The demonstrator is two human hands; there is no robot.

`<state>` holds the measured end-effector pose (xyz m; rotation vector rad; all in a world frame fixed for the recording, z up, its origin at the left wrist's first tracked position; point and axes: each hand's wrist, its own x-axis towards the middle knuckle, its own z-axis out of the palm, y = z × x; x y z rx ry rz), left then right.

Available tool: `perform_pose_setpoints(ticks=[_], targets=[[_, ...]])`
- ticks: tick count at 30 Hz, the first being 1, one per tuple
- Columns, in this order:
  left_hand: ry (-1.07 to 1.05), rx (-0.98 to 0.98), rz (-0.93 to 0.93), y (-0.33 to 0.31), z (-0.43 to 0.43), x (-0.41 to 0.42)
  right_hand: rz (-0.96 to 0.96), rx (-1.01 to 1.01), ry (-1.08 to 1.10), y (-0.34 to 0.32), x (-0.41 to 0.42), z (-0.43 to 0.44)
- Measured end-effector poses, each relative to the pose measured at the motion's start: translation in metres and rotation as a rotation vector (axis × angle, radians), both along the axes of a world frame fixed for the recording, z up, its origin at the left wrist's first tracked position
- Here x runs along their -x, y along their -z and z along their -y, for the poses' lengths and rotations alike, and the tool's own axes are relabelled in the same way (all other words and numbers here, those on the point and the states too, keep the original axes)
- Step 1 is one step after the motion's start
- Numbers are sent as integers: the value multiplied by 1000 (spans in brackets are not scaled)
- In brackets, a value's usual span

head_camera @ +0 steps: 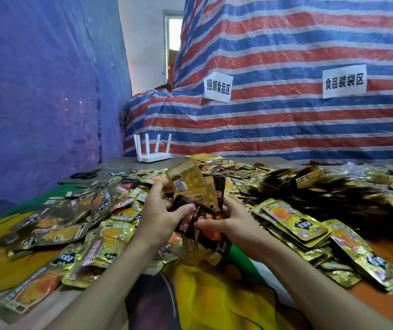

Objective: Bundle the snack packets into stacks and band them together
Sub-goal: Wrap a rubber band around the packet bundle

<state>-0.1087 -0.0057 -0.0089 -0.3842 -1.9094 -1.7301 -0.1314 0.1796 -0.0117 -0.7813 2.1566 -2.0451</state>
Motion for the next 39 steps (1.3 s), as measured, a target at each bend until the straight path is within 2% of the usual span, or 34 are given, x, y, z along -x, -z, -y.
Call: perform_pose_setpoints(ticks=[3, 6, 7, 9, 11, 13, 17, 20, 24, 27, 29, 32, 35, 39], targets=[[-65, -32, -95, 2, -5, -1, -7, -7, -4, -1, 2, -2], [-185, 132, -253, 1, -10, -5, -43, -31, -3, -4, -1, -1], [-256, 158, -248, 1, -12, -5, -58, -26, 8, -3, -2, 1], [-345, 67, -51, 3, -21, -7, -78, 14, 68, -2, -6, 5], [-267, -93, 229, 5, -29, -8, -103, 85, 126, -1, -9, 11], [-98, -196, 341, 6, -36, -7, -119, 161, 144, 2, -11, 17], [185, -220, 268, 5, -47, -11, -171, 194, 163, 3, -15, 28], [265, -238, 340, 8, -48, -15, -191, 202, 160, 6, -14, 29], [296, -294, 364, 15, -47, -15, -126, 317, 198, 12, -16, 33], [220, -100, 351, 18, -46, -14, -69, 439, 229, 11, -16, 35], [249, -8, 338, 20, -46, -14, -49, 501, 254, 8, -17, 34], [282, 82, 243, 21, -45, -12, -12, 472, 350, 1, -19, 32], [262, 82, 136, 18, -43, -9, 13, 413, 405, -4, -19, 28], [287, 77, 146, 19, -47, -11, 103, 411, 317, -6, -20, 28]])
